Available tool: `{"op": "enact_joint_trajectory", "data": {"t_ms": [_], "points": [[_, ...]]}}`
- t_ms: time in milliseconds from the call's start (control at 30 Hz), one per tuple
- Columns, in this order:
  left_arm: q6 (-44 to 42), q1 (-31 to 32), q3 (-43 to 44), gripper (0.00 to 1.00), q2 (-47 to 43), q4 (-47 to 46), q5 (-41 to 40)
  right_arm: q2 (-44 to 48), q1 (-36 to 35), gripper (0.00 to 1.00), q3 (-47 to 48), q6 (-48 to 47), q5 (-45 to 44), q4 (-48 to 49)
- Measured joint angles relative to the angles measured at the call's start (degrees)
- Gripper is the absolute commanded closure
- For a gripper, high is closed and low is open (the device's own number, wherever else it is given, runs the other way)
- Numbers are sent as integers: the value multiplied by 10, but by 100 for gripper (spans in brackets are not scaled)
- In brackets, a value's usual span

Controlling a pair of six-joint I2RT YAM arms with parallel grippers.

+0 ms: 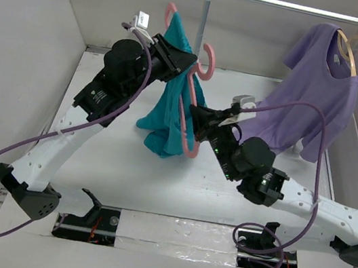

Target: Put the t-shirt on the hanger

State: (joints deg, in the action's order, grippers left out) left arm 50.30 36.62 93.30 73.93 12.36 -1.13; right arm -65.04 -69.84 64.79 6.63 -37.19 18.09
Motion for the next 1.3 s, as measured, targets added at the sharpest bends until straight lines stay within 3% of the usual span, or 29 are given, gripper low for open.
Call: {"op": "enact_joint_trajectory", "data": {"t_ms": [33,133,167,200,267,300,400,467,500,600,667,700,767,800,900,1067,1267,1300], "points": [[7,1,-7,98,-5,-8,2,-10,0,100,0,3,2,-9],[-1,2,-33,100,-28,-14,-3,-30,0,100,0,23,8,-22],[-2,1,-45,100,-38,-14,-7,-30,0,95,0,35,14,-28],[-2,0,-55,100,-46,-14,-13,-29,1,78,0,45,23,-34],[-3,0,-71,100,-62,-10,-14,-27,3,58,2,70,45,-48],[-5,-1,-77,100,-70,-5,-11,-26,5,40,5,81,57,-58],[-5,-10,-95,100,-92,8,-1,-2,12,22,8,112,96,-96],[-5,-20,-102,100,-105,17,0,26,20,21,7,124,126,-123],[-5,-24,-103,100,-110,21,3,46,30,36,1,131,147,-130],[-5,-30,-103,100,-121,25,12,110,67,100,-35,145,192,-148],[-3,-30,-103,100,-124,25,21,138,99,100,-61,154,222,-161],[-2,-30,-103,100,-125,25,26,141,118,92,-70,158,236,-164],[0,-30,-103,100,-126,25,36,128,152,69,-84,158,274,-169],[2,-30,-103,100,-126,25,40,114,167,44,-87,155,297,-177],[5,-30,-103,100,-126,26,47,59,209,22,-87,134,368,-198],[13,-30,-103,100,-127,26,56,-8,251,22,-86,95,455,-229],[16,-30,-104,100,-140,30,54,-38,269,32,-82,77,525,-229],[16,-30,-104,100,-143,30,53,-40,265,39,-82,76,530,-229]]}}
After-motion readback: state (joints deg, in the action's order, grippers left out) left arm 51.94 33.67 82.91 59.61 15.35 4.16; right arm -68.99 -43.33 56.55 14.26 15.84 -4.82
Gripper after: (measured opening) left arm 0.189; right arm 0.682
